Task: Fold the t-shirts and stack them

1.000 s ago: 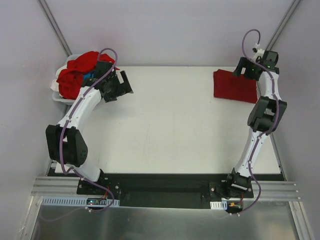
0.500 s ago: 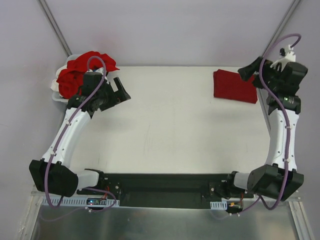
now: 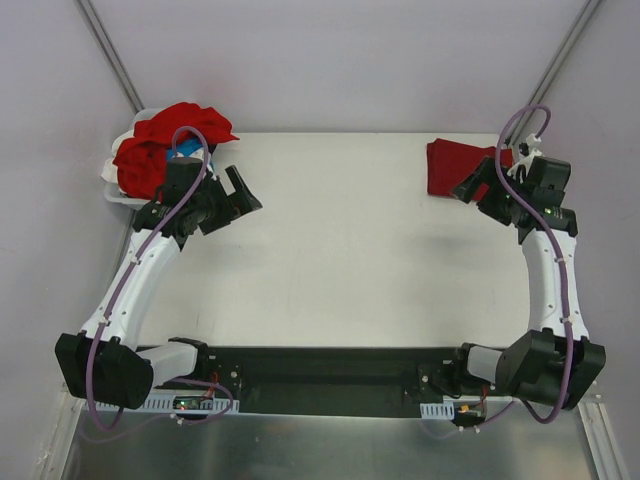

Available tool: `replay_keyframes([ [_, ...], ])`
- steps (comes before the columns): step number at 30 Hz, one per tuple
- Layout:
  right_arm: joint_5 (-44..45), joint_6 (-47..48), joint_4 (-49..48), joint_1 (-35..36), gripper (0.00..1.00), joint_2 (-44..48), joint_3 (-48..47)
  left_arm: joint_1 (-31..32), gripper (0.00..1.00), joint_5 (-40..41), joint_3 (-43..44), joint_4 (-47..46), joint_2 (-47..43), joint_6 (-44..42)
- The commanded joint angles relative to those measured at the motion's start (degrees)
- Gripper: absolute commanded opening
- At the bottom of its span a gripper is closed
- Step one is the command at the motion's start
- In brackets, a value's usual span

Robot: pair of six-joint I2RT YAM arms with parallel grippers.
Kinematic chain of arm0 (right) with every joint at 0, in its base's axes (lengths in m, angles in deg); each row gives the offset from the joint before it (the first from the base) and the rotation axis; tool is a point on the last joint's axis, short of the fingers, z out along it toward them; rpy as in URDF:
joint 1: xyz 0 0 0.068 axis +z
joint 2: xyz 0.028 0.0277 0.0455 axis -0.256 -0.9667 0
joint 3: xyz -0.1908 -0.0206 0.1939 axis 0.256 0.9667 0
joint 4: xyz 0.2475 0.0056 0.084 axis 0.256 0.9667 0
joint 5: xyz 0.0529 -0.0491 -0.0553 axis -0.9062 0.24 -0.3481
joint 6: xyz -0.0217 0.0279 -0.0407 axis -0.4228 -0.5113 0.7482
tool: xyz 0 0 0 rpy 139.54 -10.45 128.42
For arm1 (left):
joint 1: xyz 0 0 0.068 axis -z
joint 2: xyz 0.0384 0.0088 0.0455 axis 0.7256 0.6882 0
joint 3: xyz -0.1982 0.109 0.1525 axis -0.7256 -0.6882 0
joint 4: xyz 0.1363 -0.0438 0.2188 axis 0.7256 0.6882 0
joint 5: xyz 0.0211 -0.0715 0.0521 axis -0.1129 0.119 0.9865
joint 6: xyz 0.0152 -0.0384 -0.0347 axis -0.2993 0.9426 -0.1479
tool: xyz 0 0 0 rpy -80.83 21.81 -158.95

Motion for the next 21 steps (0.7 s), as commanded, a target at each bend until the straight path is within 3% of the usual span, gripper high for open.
replay_keyframes([
  [1, 1.2, 0.1, -3.4, 0.3, 0.96, 1.4, -3.3, -0.7, 0.99, 0.7, -0.8, -2.0, -0.8, 1.2],
  [13, 0.4, 0.4, -3.4, 0.4, 0.96, 1.7, -5.0, -0.7, 0.99, 2.3, -1.6, -2.4, -2.9, 1.9],
  [21, -2.9, -11.2, -7.0, 3.9, 0.96, 8.5, 3.5, -0.7, 0.99, -0.9, -2.5, -4.9, -3.7, 1.5],
])
